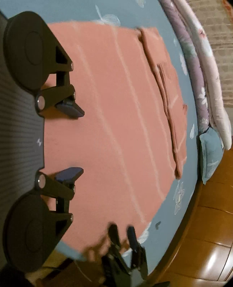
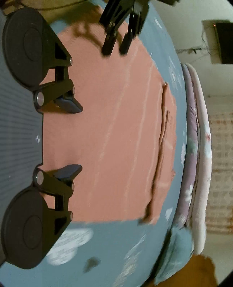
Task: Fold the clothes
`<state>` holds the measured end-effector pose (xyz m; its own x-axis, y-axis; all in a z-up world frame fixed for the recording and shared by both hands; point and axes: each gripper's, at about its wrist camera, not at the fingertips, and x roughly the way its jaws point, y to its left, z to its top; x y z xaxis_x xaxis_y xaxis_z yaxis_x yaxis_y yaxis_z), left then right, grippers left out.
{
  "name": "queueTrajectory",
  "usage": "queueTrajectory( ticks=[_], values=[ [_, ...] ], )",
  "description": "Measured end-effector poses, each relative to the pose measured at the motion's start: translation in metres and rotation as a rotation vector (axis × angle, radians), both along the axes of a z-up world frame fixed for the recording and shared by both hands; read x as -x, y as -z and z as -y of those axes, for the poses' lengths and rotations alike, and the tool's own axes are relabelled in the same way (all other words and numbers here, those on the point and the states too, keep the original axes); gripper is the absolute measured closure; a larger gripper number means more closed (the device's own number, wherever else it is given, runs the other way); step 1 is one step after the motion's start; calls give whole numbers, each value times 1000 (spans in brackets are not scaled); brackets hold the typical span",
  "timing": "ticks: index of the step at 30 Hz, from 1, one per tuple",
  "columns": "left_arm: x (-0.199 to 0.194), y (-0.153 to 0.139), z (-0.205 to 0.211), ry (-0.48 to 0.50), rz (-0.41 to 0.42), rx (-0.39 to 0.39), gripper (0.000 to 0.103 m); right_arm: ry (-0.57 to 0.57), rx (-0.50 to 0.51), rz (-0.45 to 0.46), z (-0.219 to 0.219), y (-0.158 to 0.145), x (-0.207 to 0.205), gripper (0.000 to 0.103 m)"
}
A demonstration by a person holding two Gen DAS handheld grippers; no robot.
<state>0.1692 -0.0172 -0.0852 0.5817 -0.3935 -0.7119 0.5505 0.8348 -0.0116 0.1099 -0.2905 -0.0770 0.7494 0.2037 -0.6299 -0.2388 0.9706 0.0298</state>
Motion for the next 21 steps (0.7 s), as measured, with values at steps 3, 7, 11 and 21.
queueTrajectory(
  ticks=[3, 7, 11, 21],
  values=[
    [28, -2, -15, -27, -8, -23, 34, 31, 1, -12, 10, 0, 27, 15],
    [40, -17, -16, -47, 70, -108, 34, 59, 28, 20, 9, -6, 36, 13],
    [29, -23, -16, -75, 106, -65, 30, 57, -28, 107, 2, -22, 28, 13],
    [59, -3, -43, -147, 50, -97, 22, 108, -1, -7, 14, 7, 46, 9]
  ],
)
